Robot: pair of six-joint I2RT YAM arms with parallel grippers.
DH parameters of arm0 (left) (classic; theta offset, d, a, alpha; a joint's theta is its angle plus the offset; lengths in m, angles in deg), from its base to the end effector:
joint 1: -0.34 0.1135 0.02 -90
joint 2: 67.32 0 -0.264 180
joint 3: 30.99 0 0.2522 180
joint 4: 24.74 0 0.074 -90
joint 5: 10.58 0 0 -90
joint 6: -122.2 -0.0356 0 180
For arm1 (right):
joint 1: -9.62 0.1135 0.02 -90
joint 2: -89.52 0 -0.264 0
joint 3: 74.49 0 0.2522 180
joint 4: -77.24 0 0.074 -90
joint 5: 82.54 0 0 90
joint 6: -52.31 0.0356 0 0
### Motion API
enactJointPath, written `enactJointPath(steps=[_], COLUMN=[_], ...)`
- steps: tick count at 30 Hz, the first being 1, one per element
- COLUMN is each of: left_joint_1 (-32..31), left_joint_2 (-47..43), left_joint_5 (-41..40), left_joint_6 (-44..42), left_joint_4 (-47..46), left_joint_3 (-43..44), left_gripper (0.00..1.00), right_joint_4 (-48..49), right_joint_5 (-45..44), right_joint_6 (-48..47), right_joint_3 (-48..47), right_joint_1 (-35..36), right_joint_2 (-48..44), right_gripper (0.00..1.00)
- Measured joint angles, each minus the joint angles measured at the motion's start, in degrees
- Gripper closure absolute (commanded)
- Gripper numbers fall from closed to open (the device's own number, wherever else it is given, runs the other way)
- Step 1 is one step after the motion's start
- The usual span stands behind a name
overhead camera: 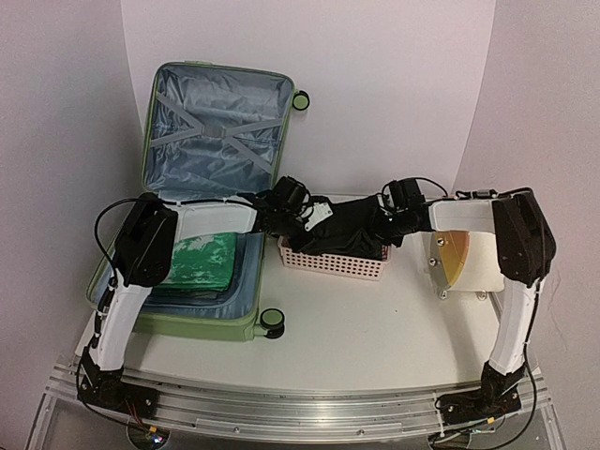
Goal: Open, take out, and arrange the luggage
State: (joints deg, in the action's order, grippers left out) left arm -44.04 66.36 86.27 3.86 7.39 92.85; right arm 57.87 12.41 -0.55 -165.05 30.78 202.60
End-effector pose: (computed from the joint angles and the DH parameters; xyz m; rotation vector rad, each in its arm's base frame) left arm 0.3773 -0.3752 0.1882 1.4206 1.8256 -0.2808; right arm 0.4073 0.1610 0.1867 0.2852 2.3619 0.6070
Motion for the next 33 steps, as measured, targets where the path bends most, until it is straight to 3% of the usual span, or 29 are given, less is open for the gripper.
enactJointPath(steps=[7,14,20,22,24,26,27,30,31,33], left_joint_1=[-3.67,0.92,3.23,2.93,2.64,2.64,2.71,3.13,3.26,3.69], left_joint_2=[-1.2,0.33,0.2,0.2,0.22,0.33,0.46,0.66,0.66,0.61], left_joint_5=[-1.01,0.57,2.45,2.14,1.49,0.37,-0.24,-2.01,-2.45,-3.54], left_joint_6=[2.91,8.24,10.45,10.84,10.84,10.75,10.34,10.1,9.77,9.07], left_joint_4=[3.26,12.44,11.78,11.04,10.62,10.12,10.1,11.5,11.82,12.26], left_joint_3=[-1.29,9.64,8.26,6.95,6.67,6.71,6.82,6.91,6.91,7.19], left_gripper=[1.0,1.0,1.0,1.0,0.96,0.69,0.62,0.54,0.5,0.43], right_joint_4=[-12.15,-14.6,-14.45,-15.69,-16.41,-16.61,-16.76,-17.7,-18.08,-19.28], right_joint_5=[4.24,6.93,9.33,9.42,9.18,8.55,7.85,5.18,4.68,3.19], right_joint_6=[-8.22,-11.78,-15.63,-16.61,-17.18,-17.66,-18.12,-18.51,-18.62,-19.32], right_joint_3=[-9.35,-12.66,-14.8,-14.8,-15.15,-15.96,-16.37,-17.46,-18.01,-20.15], right_joint_1=[-1.77,-2.01,-2.01,-2.01,-2.01,-2.01,-2.01,-2.58,-2.91,-3.48], right_joint_2=[5.11,4.98,4.44,4.48,4.9,5.75,6.12,6.71,6.73,6.73], right_gripper=[1.0,1.0,0.98,0.89,0.72,0.6,0.56,0.43,0.33,0.29])
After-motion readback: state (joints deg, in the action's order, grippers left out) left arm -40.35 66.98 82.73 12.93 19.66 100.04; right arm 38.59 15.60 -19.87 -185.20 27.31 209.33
